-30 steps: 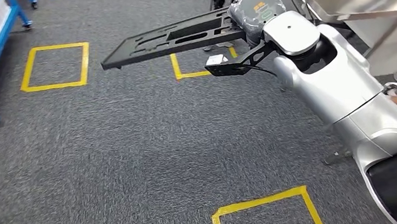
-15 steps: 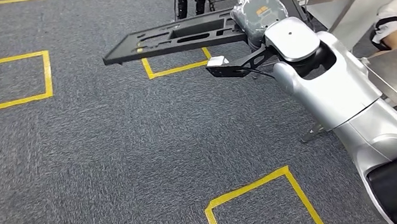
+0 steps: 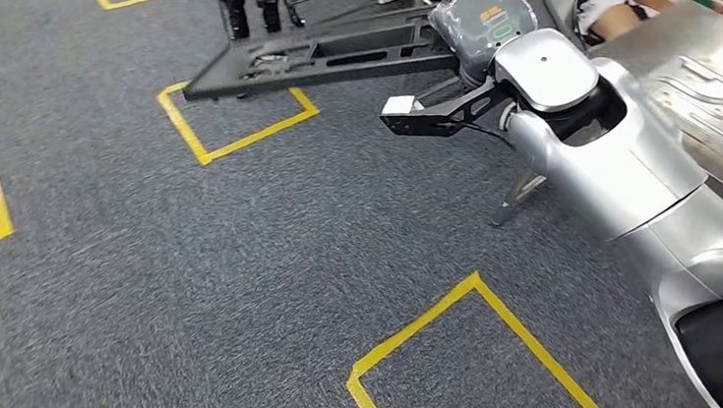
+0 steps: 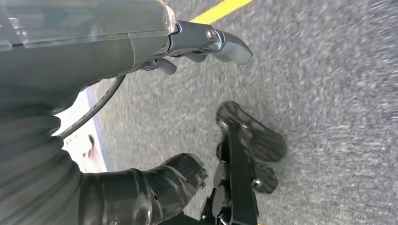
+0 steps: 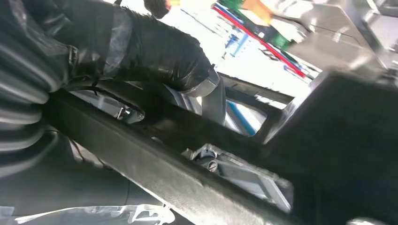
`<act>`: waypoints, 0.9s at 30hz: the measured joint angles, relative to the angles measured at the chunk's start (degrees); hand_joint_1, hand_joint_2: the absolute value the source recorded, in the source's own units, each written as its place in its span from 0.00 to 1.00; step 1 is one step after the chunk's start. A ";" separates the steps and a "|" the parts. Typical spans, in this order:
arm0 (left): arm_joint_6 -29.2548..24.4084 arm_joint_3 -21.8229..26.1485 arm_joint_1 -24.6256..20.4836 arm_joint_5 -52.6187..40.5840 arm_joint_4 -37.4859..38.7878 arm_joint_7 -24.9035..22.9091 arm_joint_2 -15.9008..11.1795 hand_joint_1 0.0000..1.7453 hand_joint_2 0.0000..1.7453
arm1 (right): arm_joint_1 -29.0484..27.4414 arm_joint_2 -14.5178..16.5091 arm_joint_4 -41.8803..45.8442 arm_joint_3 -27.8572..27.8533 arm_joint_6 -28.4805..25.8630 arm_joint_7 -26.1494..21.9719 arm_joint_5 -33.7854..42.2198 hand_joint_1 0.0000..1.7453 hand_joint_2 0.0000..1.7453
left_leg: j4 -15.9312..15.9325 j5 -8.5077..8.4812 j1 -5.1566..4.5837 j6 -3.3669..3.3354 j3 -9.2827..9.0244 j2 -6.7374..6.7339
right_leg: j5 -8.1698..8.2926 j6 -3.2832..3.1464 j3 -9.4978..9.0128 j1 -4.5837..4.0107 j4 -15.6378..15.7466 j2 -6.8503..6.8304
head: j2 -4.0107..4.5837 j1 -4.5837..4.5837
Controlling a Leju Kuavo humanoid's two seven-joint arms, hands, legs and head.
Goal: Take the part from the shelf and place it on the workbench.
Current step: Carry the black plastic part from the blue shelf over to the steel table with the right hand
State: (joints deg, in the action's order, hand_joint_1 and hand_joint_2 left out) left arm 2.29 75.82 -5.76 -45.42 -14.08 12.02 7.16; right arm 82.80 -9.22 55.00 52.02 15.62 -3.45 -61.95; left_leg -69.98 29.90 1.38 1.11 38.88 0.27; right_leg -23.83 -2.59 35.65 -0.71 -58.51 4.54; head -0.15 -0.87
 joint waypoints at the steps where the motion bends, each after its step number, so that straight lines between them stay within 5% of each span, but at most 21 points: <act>1: 0.00 0.00 0.06 -0.01 0.01 -0.01 -0.05 0.00 1.00 | -0.03 -0.01 0.05 -0.03 -0.06 0.14 -0.09 1.00 1.00 | 3.55 -1.77 0.29 0.32 -1.34 1.40 | -0.41 0.48 0.29 0.21 -0.72 0.86 | 0.00 0.00; 4: 0.00 -0.02 0.06 -0.06 0.06 -0.03 -0.05 0.00 1.00 | -0.67 -0.21 0.59 -0.79 -0.56 1.19 -0.79 1.00 1.00 | 8.42 -2.61 0.58 -0.07 -3.27 4.42 | -0.92 1.74 1.81 0.61 -2.38 3.08 | -0.01 0.03; 6: -0.05 -0.02 -0.19 -0.11 0.08 -0.04 0.00 0.00 1.00 | -1.81 -0.79 1.23 -1.98 -0.97 1.73 -1.52 1.00 1.00 | 8.79 -2.82 0.42 -1.09 -3.47 3.09 | -0.63 2.36 2.27 0.86 -2.31 3.99 | -0.01 0.01; 8: -0.12 -0.01 -0.25 -0.16 0.09 -0.04 0.03 0.00 1.00 | -2.77 -1.60 1.89 -3.29 -1.28 1.90 -2.14 1.00 1.00 | 9.36 -3.10 0.44 -2.03 -3.88 1.65 | -1.51 2.96 3.12 0.75 -3.85 1.32 | -0.01 0.20; 10: -0.17 0.00 -0.03 -0.21 0.09 -0.04 -0.01 0.00 1.00 | -3.35 -2.13 2.38 -4.27 -1.51 1.98 -2.51 1.00 1.00 | 9.70 -3.09 0.24 -2.66 -4.10 0.27 | -4.21 3.51 6.04 0.78 -9.49 -2.77 | -0.01 0.39; 12: -0.20 0.00 0.20 -0.26 0.09 -0.04 -0.03 0.00 1.00 | -4.13 -2.40 2.74 -4.91 -1.64 2.07 -2.78 1.00 1.00 | 9.71 -2.86 0.00 -2.90 -4.16 -1.30 | -6.29 3.85 9.62 1.14 -15.87 -4.12 | 0.00 0.41; 13: -0.20 0.00 0.25 -0.27 0.09 -0.04 -0.04 0.00 1.00 | -4.59 -2.56 2.91 -5.10 -1.65 2.10 -2.91 1.00 1.00 | 9.71 -2.70 -0.08 -2.93 -4.25 -2.13 | -6.00 3.88 10.33 1.24 -16.85 -4.30 | 0.00 0.42; 15: -0.20 0.00 0.23 -0.28 0.09 -0.04 -0.05 0.00 1.00 | -5.14 -2.90 3.28 -5.39 -1.65 2.10 -3.05 1.00 1.00 | 9.72 -2.34 -0.22 -2.87 -4.63 -3.68 | -2.63 3.52 8.10 1.13 -12.03 -5.01 | -0.01 0.42; 17: -0.18 0.00 0.20 -0.28 0.09 -0.04 -0.03 0.00 1.00 | -5.20 -3.09 3.76 -5.73 -1.66 2.10 -3.10 1.00 1.00 | 9.82 -1.92 -0.41 -2.65 -5.14 -5.15 | 0.15 2.66 4.18 0.31 -4.41 -7.36 | 0.00 0.40; 19: -0.29 -0.01 0.11 -0.35 0.09 -0.21 0.00 0.00 1.00 | -5.05 -3.11 4.21 -6.19 -1.75 2.07 -3.11 1.00 1.00 | 10.12 -1.53 -0.48 -2.19 -5.65 -6.56 | 0.39 1.84 2.58 -0.56 -1.30 -8.43 | 0.00 0.39; 21: -1.43 -0.02 -0.23 -0.74 0.09 -1.36 -0.04 0.00 1.00 | -5.45 -3.23 4.21 -6.98 -2.52 1.59 -3.21 1.00 1.00 | 10.63 -1.07 -0.43 -1.61 -6.62 -7.81 | 0.39 1.23 1.82 -0.60 -0.51 -7.01 | -0.01 0.38; 22: -2.20 -0.02 -0.40 -1.00 0.09 -2.18 -0.18 0.00 1.00 | -6.01 -3.22 4.02 -7.61 -3.44 1.02 -3.36 1.00 1.00 | 10.51 -0.72 -0.35 -1.38 -7.11 -7.41 | 0.51 1.02 1.05 -0.43 0.24 -6.32 | -0.01 0.37; 24: -3.10 -0.02 -0.44 -1.30 0.08 -3.45 -0.51 0.00 1.00 | -7.28 -2.97 2.74 -9.01 -6.33 -0.38 -3.95 1.00 1.00 | 7.34 1.15 -0.24 -1.15 -6.12 -4.50 | 0.86 0.75 -0.33 0.09 1.59 -5.15 | -0.01 0.34; 25: -3.10 -0.02 -0.29 -1.35 0.08 -3.74 -0.69 0.00 1.00 | -7.79 -2.71 1.76 -9.51 -7.78 -0.96 -4.28 1.00 1.00 | 4.02 2.57 -0.15 -1.07 -4.48 -2.62 | 0.88 0.64 -0.55 0.13 1.76 -4.52 | 0.00 0.34; 27: -2.97 -0.02 0.08 -1.37 0.07 -4.06 -1.02 0.00 1.00 | -8.80 -2.28 -0.17 -10.00 -9.24 -1.67 -4.67 1.00 1.00 | -3.01 4.83 -0.09 -0.70 -0.20 -0.94 | 0.76 0.46 -0.56 0.29 1.57 -2.91 | 0.00 0.34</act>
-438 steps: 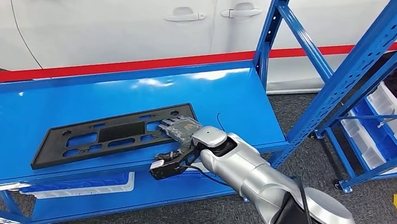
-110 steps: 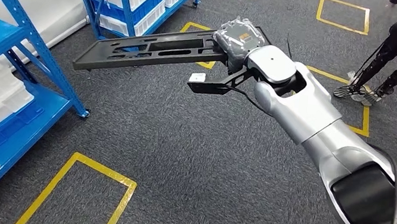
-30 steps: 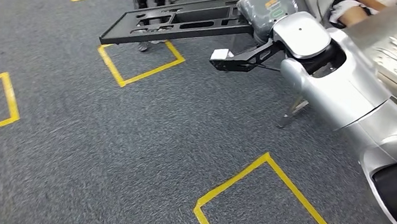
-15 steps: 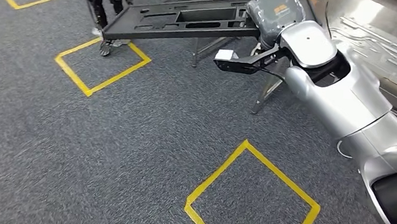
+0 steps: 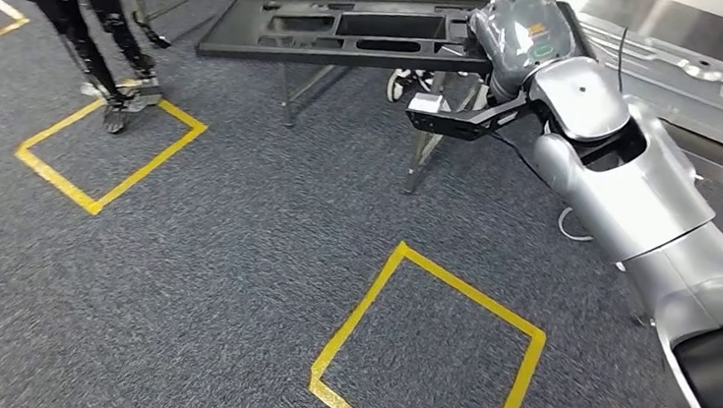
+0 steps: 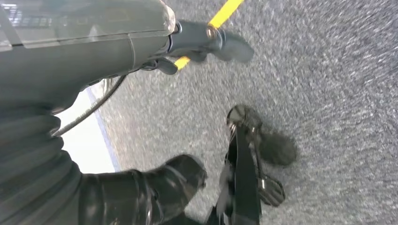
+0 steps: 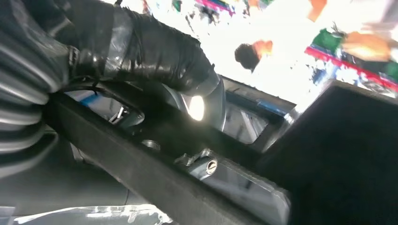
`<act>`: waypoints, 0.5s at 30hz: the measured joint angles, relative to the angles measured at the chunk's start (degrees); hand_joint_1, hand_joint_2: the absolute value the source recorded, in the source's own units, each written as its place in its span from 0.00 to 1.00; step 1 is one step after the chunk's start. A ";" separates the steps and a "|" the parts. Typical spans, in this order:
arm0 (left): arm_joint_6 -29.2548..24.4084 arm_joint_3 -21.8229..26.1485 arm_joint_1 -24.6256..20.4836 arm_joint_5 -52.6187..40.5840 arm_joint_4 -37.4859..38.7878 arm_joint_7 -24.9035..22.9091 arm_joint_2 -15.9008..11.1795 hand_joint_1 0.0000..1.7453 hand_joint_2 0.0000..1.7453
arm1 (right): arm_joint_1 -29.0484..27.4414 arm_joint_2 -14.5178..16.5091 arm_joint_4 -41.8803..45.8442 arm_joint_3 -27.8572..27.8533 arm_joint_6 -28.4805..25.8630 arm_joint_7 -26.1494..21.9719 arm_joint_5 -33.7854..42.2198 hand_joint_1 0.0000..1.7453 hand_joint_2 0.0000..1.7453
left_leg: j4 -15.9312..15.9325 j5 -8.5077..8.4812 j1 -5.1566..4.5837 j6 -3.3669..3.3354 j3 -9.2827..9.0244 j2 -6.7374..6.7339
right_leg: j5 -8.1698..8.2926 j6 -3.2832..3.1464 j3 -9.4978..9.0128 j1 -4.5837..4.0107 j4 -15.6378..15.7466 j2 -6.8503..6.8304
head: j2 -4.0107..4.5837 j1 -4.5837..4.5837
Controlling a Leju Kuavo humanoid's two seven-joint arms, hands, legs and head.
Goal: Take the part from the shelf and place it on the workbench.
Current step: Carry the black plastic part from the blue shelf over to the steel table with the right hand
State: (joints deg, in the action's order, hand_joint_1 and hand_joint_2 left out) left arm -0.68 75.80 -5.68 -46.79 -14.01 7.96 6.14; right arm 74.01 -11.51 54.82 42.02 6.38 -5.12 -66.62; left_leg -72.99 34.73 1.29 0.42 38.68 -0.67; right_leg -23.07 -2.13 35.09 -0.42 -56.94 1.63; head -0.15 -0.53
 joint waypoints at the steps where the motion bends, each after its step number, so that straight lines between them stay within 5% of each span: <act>1: -0.01 0.01 0.19 -0.01 -0.01 -0.07 -0.17 0.00 1.00 | -0.49 0.14 -0.63 -0.13 -0.07 -0.21 -0.11 1.00 1.00 | -1.57 -0.25 0.03 0.22 1.37 0.25 | -0.16 0.05 0.00 0.09 -0.20 0.93 | 0.00 0.00; 3: -0.03 0.02 0.43 0.01 -0.03 -0.12 -0.49 0.00 1.00 | -1.06 0.25 -1.50 -0.41 0.19 -0.59 -0.33 1.00 1.00 | 1.69 -3.99 0.23 0.64 1.09 0.66 | -0.74 0.46 0.03 0.45 -1.01 2.73 | -0.01 0.00; 5: -0.15 0.02 0.63 0.04 -0.05 -0.24 -0.67 0.00 1.00 | -1.12 0.41 -2.23 -0.70 0.46 -0.84 -0.45 1.00 1.00 | 8.52 -7.70 0.82 1.10 -1.30 3.38 | -1.67 1.21 0.60 0.77 -2.55 4.31 | 0.00 -0.01; 7: -0.36 0.01 0.63 0.05 -0.06 -0.39 -0.75 0.00 1.00 | -1.15 0.75 -2.83 -0.94 0.54 -0.89 -0.46 1.00 1.00 | 11.36 -8.21 1.14 0.87 -2.38 5.77 | -2.19 1.99 1.68 0.96 -3.73 5.88 | 0.00 0.02; 9: -0.49 0.00 0.41 0.06 -0.07 -0.53 -0.80 0.00 1.00 | -1.29 0.97 -3.35 -1.20 0.54 -0.89 -0.46 1.00 1.00 | 11.46 -7.85 0.97 -0.06 -2.53 5.06 | -2.06 2.70 2.24 1.27 -3.77 7.44 | -0.01 0.03; 10: -0.53 0.01 0.32 0.06 -0.07 -0.57 -0.82 0.00 1.00 | -1.38 0.97 -3.58 -1.32 0.53 -0.91 -0.47 1.00 1.00 | 11.79 -7.89 0.94 -0.49 -2.82 4.28 | -2.08 2.98 2.30 1.29 -3.86 7.03 | -0.01 0.04; 12: -0.52 0.02 0.31 0.03 -0.07 -0.61 -0.83 0.00 1.00 | -1.43 0.97 -3.92 -1.54 0.36 -1.00 -0.78 1.00 1.00 | 12.49 -7.99 1.06 -1.27 -3.47 2.74 | -3.42 3.43 3.56 1.03 -6.49 3.45 | -0.01 0.15; 14: -0.51 0.02 0.43 -0.04 -0.07 -0.62 -0.86 0.00 1.00 | -1.59 1.00 -4.14 -1.64 0.01 -1.11 -1.32 1.00 1.00 | 12.74 -7.77 0.90 -1.76 -3.85 1.35 | -6.31 3.85 7.09 0.95 -13.15 -0.50 | -0.01 0.27; 15: -0.50 0.02 0.49 -0.07 -0.07 -0.62 -0.88 0.00 1.00 | -1.75 1.02 -4.23 -1.64 -0.12 -1.12 -1.50 1.00 1.00 | 12.75 -7.59 0.84 -1.86 -3.97 0.68 | -7.37 3.99 9.04 1.08 -16.50 -1.12 | -0.01 0.27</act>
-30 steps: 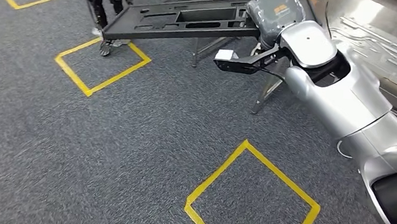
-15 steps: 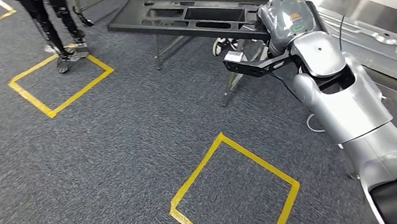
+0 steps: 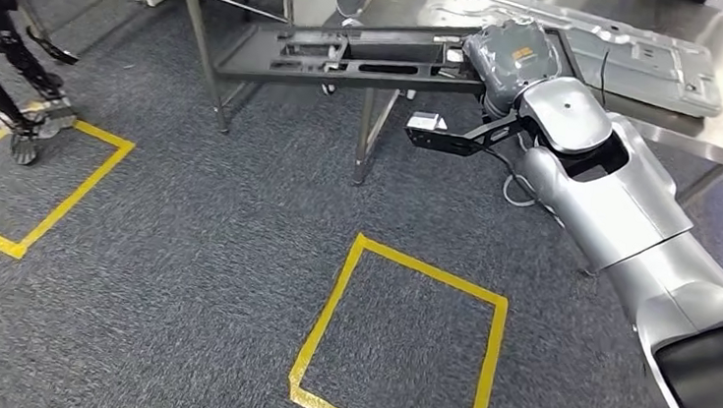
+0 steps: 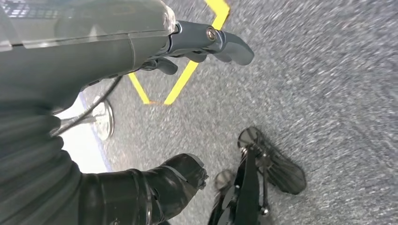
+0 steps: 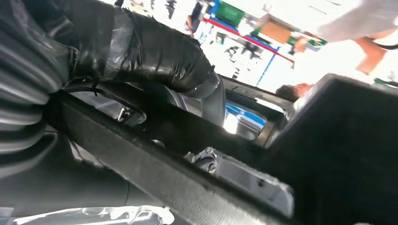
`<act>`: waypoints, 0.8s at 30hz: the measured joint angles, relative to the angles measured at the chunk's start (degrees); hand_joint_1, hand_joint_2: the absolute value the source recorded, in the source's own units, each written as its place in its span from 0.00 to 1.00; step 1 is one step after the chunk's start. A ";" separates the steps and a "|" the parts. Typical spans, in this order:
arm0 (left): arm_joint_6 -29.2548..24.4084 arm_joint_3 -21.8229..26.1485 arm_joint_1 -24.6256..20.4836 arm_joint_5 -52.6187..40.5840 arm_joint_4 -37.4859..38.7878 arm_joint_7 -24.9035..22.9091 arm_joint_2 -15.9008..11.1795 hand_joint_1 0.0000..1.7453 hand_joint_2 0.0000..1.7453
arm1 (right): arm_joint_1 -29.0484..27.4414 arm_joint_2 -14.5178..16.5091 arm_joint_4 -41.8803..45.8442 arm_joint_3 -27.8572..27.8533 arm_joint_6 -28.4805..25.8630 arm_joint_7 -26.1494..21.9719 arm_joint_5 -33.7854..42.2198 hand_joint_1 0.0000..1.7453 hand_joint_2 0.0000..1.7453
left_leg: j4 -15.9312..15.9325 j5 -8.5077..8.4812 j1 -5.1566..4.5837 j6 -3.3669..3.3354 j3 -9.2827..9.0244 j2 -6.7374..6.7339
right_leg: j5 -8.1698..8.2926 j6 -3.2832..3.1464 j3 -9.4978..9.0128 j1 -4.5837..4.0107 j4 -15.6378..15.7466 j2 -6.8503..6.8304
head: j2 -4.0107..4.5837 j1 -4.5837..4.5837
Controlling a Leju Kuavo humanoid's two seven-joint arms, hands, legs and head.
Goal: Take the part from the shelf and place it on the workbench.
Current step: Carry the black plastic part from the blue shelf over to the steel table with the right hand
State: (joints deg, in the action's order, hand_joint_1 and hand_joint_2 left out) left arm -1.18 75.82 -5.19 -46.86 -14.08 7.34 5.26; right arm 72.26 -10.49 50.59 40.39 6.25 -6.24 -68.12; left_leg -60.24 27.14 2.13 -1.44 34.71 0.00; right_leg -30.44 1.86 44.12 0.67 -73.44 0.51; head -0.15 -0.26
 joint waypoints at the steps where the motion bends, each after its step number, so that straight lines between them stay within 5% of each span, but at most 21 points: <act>1: 0.00 0.00 0.03 -0.02 0.00 0.00 -0.02 0.00 1.00 | -0.20 0.00 -0.10 0.01 -0.10 -0.02 -0.10 1.00 1.00 | 0.00 0.22 -0.04 -0.04 -0.18 -0.70 | -0.13 0.06 1.31 0.12 -1.96 -0.25 | 0.00 0.00; 3: 0.00 0.00 0.03 -0.03 0.00 0.00 -0.04 0.00 1.00 | -0.46 -0.01 -0.26 0.01 -0.15 -0.07 -0.16 1.00 1.00 | -0.01 0.76 -0.14 0.05 -0.81 -2.04 | 2.83 -0.17 0.53 0.15 0.71 -0.64 | 0.00 0.00; 6: 0.01 -0.01 0.09 -0.05 0.01 0.00 0.10 0.00 1.00 | -0.43 0.06 -0.32 0.00 -0.21 -0.10 -0.18 1.00 1.00 | 0.18 1.67 -0.42 0.49 -1.91 -3.42 | 7.60 -1.34 -4.82 -0.63 11.24 -2.77 | 0.00 -0.04; 10: 0.03 -0.02 0.02 -0.05 0.02 0.00 0.24 0.00 1.00 | -0.34 0.18 -0.32 0.00 -0.27 -0.10 -0.18 1.00 1.00 | 0.27 1.90 -0.61 0.79 -2.04 -3.81 | 7.46 -1.78 -5.97 -1.17 13.09 -3.37 | 0.01 -0.08; 13: 0.00 -0.02 -0.41 -0.07 0.01 -0.02 0.15 0.00 1.00 | -0.27 0.26 -0.41 -0.04 -0.28 -0.16 -0.43 1.00 1.00 | 0.12 2.62 -0.49 1.48 -2.59 -3.65 | 7.47 -2.36 -6.87 -1.01 14.66 -2.55 | 0.00 -0.09; 15: -0.09 -0.02 -0.47 -0.10 0.00 -0.12 0.10 0.00 1.00 | -0.21 0.40 -0.52 -0.06 -0.26 -0.26 -0.83 1.00 1.00 | -3.94 4.92 -0.45 2.03 -0.99 -1.94 | 7.30 -3.13 -8.10 -0.67 15.79 -1.79 | 0.00 -0.16; 18: -0.32 -0.02 -0.10 -0.10 0.00 -0.34 -0.02 0.00 1.00 | -0.37 0.91 -0.69 -0.05 -0.23 -0.36 -1.10 1.00 1.00 | -14.24 7.66 -0.44 2.43 5.59 -0.39 | 6.72 -3.73 -8.62 -0.89 15.72 -0.94 | 0.01 -0.20; 20: -0.42 -0.01 0.03 -0.08 0.00 -0.48 -0.11 0.00 1.00 | -0.54 1.06 -0.86 -0.03 -0.21 -0.59 -1.13 1.00 1.00 | -13.20 4.57 -0.43 2.59 6.66 -0.36 | 6.03 -3.63 -8.99 -0.87 15.22 -0.33 | 0.00 -0.20; 22: -0.44 0.00 0.11 0.03 0.00 -0.67 -0.12 0.00 1.00 | -0.57 1.09 -1.02 -0.02 -0.19 -0.79 -1.15 1.00 1.00 | -6.20 -0.21 -0.45 2.54 4.51 -0.30 | 4.99 -3.18 -9.16 -0.79 14.15 0.09 | 0.00 -0.19; 24: -0.46 -0.01 0.04 0.32 0.00 -1.08 -0.11 0.00 1.00 | -0.51 1.14 -1.21 -0.02 -0.18 -0.82 -1.16 1.00 1.00 | -1.63 -1.84 -0.60 2.05 2.82 -0.13 | 4.18 -2.58 -8.83 -0.91 13.05 0.38 | 0.00 -0.15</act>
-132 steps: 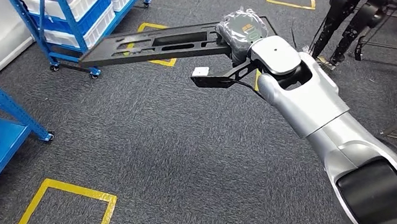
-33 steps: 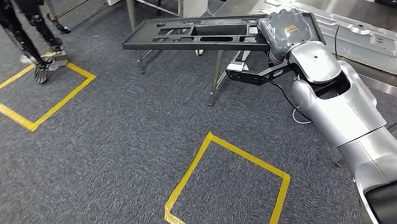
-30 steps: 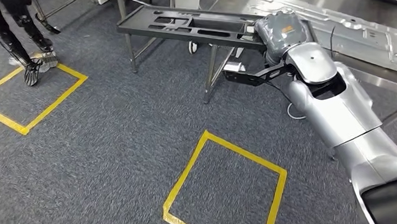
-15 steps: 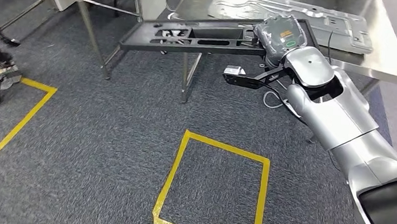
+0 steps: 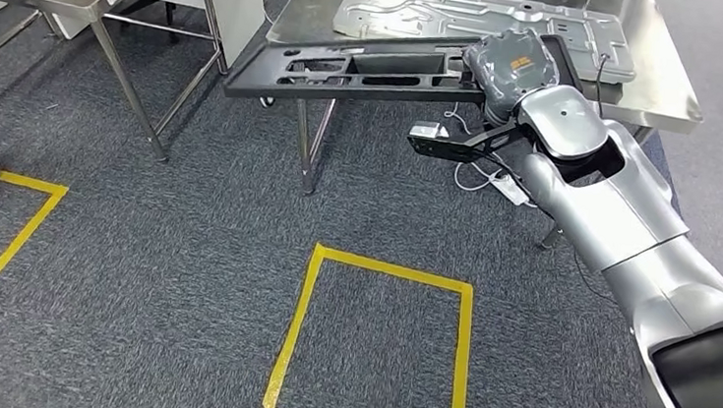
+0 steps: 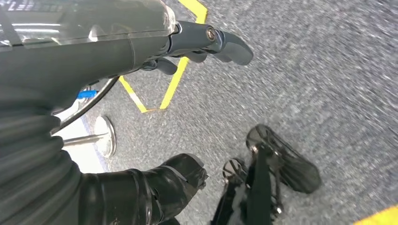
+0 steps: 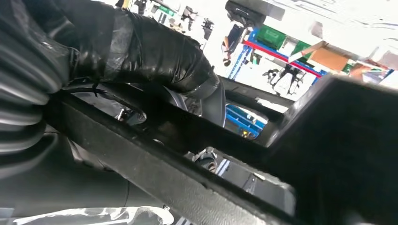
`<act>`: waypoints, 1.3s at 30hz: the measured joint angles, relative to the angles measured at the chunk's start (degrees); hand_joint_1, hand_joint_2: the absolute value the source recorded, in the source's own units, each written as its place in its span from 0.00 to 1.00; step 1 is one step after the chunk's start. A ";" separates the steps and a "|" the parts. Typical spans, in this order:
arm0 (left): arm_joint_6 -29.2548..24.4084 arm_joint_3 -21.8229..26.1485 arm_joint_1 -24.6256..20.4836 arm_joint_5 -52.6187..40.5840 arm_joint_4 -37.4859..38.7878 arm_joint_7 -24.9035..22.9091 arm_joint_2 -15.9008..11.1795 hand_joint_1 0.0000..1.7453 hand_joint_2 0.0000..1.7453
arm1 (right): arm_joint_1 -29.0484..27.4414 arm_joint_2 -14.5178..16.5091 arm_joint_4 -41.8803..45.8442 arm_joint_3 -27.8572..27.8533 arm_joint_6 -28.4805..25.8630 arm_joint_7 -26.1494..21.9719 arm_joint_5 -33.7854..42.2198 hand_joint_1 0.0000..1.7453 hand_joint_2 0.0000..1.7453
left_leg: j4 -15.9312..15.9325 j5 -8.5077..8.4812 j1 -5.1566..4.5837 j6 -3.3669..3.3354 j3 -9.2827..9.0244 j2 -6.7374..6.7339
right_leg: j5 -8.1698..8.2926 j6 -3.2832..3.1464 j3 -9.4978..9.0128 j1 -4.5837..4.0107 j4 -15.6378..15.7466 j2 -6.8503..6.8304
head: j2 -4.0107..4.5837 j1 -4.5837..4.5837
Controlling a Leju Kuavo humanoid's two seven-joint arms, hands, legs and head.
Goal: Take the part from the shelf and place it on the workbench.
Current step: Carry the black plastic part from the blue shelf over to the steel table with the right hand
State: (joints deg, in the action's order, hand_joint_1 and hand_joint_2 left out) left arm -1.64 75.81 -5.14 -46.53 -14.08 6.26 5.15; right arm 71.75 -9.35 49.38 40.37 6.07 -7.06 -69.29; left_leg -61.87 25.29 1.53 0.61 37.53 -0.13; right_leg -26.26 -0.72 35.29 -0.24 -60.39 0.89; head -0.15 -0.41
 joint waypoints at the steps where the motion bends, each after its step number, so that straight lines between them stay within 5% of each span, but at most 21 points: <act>1: -0.03 0.00 -0.05 0.15 0.00 -0.22 0.01 0.00 1.00 | 0.03 0.04 -0.11 0.00 0.00 0.00 0.00 1.00 1.00 | 0.38 0.36 -0.15 -0.34 -0.18 0.08 | -0.15 0.26 0.19 -0.07 -0.21 0.08 | 0.00 0.01; 5: -0.09 0.01 -0.25 0.40 0.00 -0.54 0.06 0.00 1.00 | 0.15 0.13 -0.35 0.00 -0.02 -0.15 -0.02 1.00 1.00 | 1.28 0.15 0.09 -1.71 -0.69 -0.10 | -1.51 1.25 1.08 0.15 -1.81 -0.06 | 0.00 0.03; 8: -0.16 0.03 -0.22 0.41 0.00 -0.82 0.08 0.00 1.00 | 0.27 0.14 -0.58 0.00 -0.01 -0.16 -0.01 1.00 1.00 | 1.56 0.31 0.28 -2.29 -1.01 -0.22 | -5.87 2.16 5.93 0.68 -11.51 -0.36 | 0.00 0.05; 10: -0.21 0.03 -0.24 0.42 0.00 -1.00 0.08 0.00 1.00 | 0.08 0.14 -0.81 0.00 0.00 -0.19 0.00 1.00 1.00 | 1.55 0.54 0.32 -2.37 -1.27 -0.19 | -6.27 2.49 8.40 1.09 -15.58 -0.52 | 0.00 0.05; 11: -0.23 0.03 -0.23 0.42 0.00 -1.06 0.08 0.00 1.00 | 0.02 0.14 -0.92 0.01 0.01 -0.20 0.00 1.00 1.00 | 1.55 0.70 0.36 -2.30 -1.53 -0.15 | -4.74 2.54 8.04 1.23 -14.31 -0.60 | 0.00 0.05; 13: -0.23 0.04 -0.19 0.42 0.00 -1.15 0.09 0.00 1.00 | 0.05 0.14 -1.03 0.01 0.01 -0.21 0.00 1.00 1.00 | 1.60 1.08 0.46 -1.96 -2.14 -0.10 | -0.36 2.42 4.69 1.37 -6.77 -0.85 | 0.00 0.06; 15: -0.24 0.05 -0.23 0.43 0.00 -1.23 0.11 0.00 1.00 | 0.23 0.17 -1.08 0.01 0.01 -0.22 0.00 1.00 1.00 | 1.72 1.27 0.41 -1.35 -2.37 -0.12 | 1.62 2.07 1.85 0.98 -0.76 -1.06 | 0.00 0.04; 20: -0.26 0.04 -0.42 0.44 0.01 -1.32 0.14 0.00 1.00 | 0.39 0.35 -1.25 0.02 0.00 -0.22 0.00 1.00 1.00 | 1.10 2.21 0.34 0.15 -2.20 -0.28 | 1.53 0.54 0.55 0.79 1.48 -0.90 | 0.00 -0.04; 23: -0.33 0.05 -0.28 0.44 0.00 -1.39 0.11 0.00 1.00 | 0.45 0.65 -1.40 0.02 0.01 -0.21 0.00 1.00 1.00 | -8.34 6.70 0.28 0.28 2.33 -0.21 | 1.40 -0.60 0.04 0.52 1.80 -0.85 | 0.01 -0.10; 25: -0.53 0.05 -0.23 0.45 0.00 -1.55 0.07 0.00 1.00 | 0.35 0.84 -1.58 0.07 0.01 -0.25 0.00 1.00 1.00 | -13.47 7.77 0.19 0.30 5.34 -0.18 | 1.06 -0.96 -0.04 0.15 1.53 -0.67 | 0.00 -0.09; 27: -0.78 0.06 -0.23 0.48 0.00 -1.76 0.06 0.00 1.00 | 0.27 0.93 -1.74 0.20 0.01 -0.36 0.00 1.00 1.00 | -10.42 4.62 0.15 0.04 4.43 -0.18 | 0.59 -1.01 -0.26 -0.11 1.17 -0.47 | 0.00 -0.09; 30: -1.20 0.14 -0.26 0.62 0.00 -2.11 0.03 0.00 1.00 | 0.36 1.06 -1.91 0.33 -0.02 -0.40 0.00 1.00 1.00 | -0.35 0.68 -0.26 -0.86 -0.18 -0.09 | -0.37 -0.47 -0.33 -0.37 0.37 -0.30 | 0.00 -0.08; 35: -1.96 0.26 -0.31 0.84 0.00 -2.52 0.07 0.00 1.00 | 0.51 1.17 -2.24 0.40 -0.05 -0.50 0.00 1.00 1.00 | 2.44 0.93 -0.25 -2.29 -2.21 -0.02 | -0.55 0.96 -0.18 -0.31 -1.05 -0.30 | 0.00 -0.02; 39: -2.02 0.32 -0.31 0.89 0.00 -2.58 0.10 0.00 1.00 | 1.24 1.26 -2.61 0.49 -0.07 -0.61 0.00 1.00 1.00 | 3.05 1.57 -0.04 -2.82 -3.60 -0.06 | -4.02 2.46 6.32 0.65 -11.41 -0.50 | 0.00 0.02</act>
State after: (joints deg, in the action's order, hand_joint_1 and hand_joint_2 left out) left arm -3.67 76.13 -5.45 -45.64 -14.08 3.68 5.25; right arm 72.99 -8.09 46.77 40.86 6.01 -7.67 -69.29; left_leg -58.82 26.86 1.49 -2.21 33.94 -0.19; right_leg -30.27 1.74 41.61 0.40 -71.80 0.39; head -0.15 -0.39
